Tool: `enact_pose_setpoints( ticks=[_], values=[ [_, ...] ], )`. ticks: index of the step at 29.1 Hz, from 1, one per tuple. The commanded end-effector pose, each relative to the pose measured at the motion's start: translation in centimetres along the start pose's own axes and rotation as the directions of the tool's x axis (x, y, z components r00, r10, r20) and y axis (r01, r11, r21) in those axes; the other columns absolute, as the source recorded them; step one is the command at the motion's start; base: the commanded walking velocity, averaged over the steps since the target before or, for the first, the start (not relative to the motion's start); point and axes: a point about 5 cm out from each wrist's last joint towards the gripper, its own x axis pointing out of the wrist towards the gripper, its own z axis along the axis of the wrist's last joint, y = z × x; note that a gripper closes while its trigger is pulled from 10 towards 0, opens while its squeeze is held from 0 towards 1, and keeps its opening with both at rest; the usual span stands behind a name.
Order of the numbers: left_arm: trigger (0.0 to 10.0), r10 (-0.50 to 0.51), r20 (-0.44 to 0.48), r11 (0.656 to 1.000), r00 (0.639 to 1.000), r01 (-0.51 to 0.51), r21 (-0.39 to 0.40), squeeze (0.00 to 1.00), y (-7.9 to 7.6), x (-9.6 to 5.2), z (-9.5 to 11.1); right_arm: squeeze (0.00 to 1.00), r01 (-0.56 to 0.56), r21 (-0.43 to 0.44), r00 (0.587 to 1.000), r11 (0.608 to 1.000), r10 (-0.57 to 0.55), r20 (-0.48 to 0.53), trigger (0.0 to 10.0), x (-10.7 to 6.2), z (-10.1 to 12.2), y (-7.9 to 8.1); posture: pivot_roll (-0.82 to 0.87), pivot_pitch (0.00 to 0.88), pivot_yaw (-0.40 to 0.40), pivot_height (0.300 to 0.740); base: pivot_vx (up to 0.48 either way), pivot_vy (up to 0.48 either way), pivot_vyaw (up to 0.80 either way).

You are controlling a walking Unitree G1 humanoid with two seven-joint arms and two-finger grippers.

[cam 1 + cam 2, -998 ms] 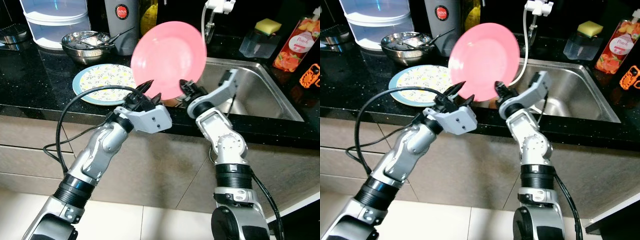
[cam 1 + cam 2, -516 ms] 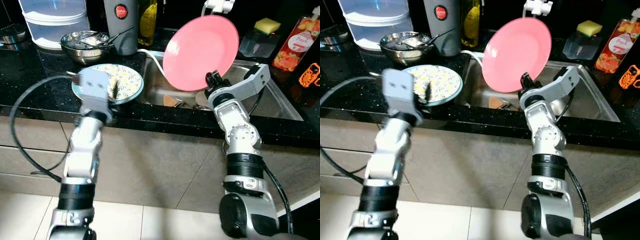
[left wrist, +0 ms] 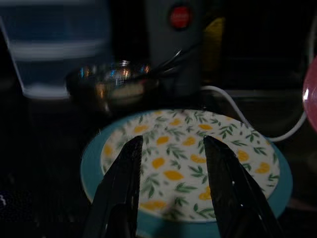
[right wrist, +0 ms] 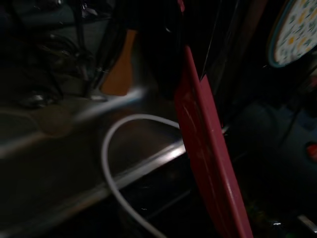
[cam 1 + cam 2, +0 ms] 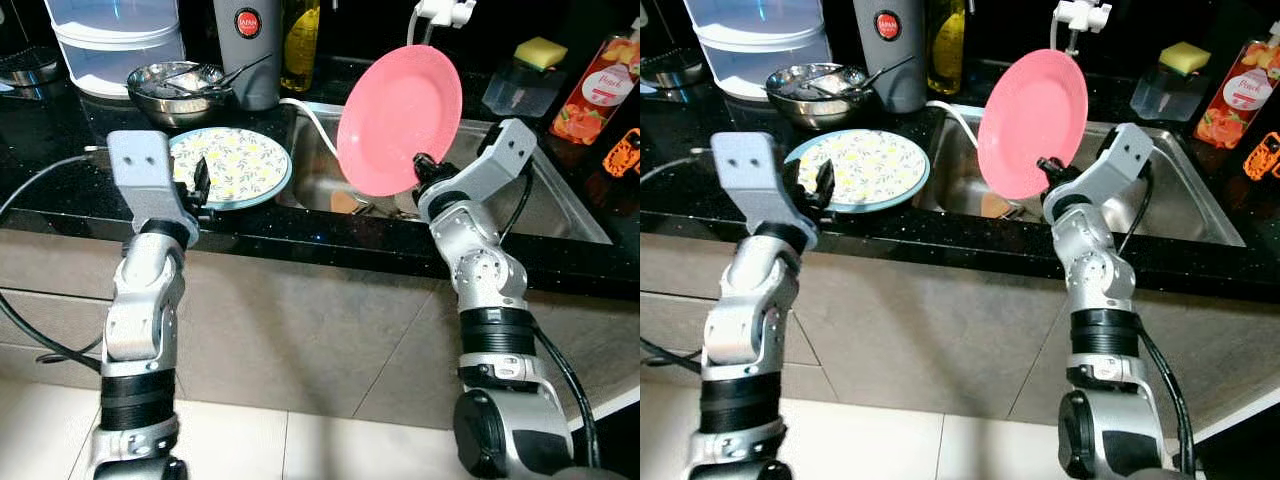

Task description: Kitchen organization

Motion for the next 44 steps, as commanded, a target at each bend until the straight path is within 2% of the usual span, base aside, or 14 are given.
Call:
enact_pose_setpoints(
  ticks=[1, 7, 12, 16, 38, 44],
  values=[
    [10.0, -0.038, 0.013, 0.995, 0.999, 0.037, 0.089, 0.0, -0.3, -0.1, 0.1, 0.0, 0.016, 0.03, 1.0, 0.999, -0.016, -0.003, 10.0, 0.2, 0.2, -0.1, 0.21, 0.0, -0.083, 0.74, 0.0, 0.0, 0.0],
    [10.0, -0.084, 0.007, 0.989, 0.996, 0.083, 0.124, 0.0, -0.7, -0.5, 0.4, 0.0, -0.021, 0.05, 0.999, 0.999, 0.018, 0.049, 10.0, -0.1, 0.5, 0.2, 0.21, 0.0, -0.081, 0.74, 0.0, 0.0, 0.0],
    [10.0, -0.076, 0.03, 0.988, 0.997, 0.071, 0.14, 0.0, -0.6, -0.4, 0.6, 0.0, -0.035, 0.052, 0.998, 0.998, 0.031, 0.061, 10.0, -0.1, 0.7, 0.4, 0.21, 0.0, -0.078, 0.74, 0.0, 0.0, 0.0],
    [10.0, -0.093, 0.045, 0.982, 0.995, 0.084, 0.171, 0.0, -0.7, -0.2, 0.8, 0.0, -0.038, 0.055, 0.998, 0.998, 0.035, 0.059, 10.0, -0.2, 0.5, 0.5, 0.21, 0.0, -0.076, 0.74, 0.48, 0.0, 0.0],
    [10.0, -0.14, 0.058, 0.973, 0.988, 0.127, 0.192, 0.0, -1.5, -0.2, 0.9, 0.0, -0.025, 0.055, 0.997, 0.998, 0.022, 0.068, 10.0, -0.1, 0.7, 0.0, 0.21, 0.0, -0.07, 0.74, 0.48, 0.0, 0.0],
    [10.0, -0.139, 0.042, 0.969, 0.989, 0.127, 0.211, 0.0, -1.6, -0.3, 0.7, 0.0, -0.021, 0.054, 0.998, 0.998, 0.017, 0.064, 10.0, -0.2, 0.5, -0.1, 0.21, 0.0, -0.069, 0.74, 0.127, 0.0, 0.0]
  ],
)
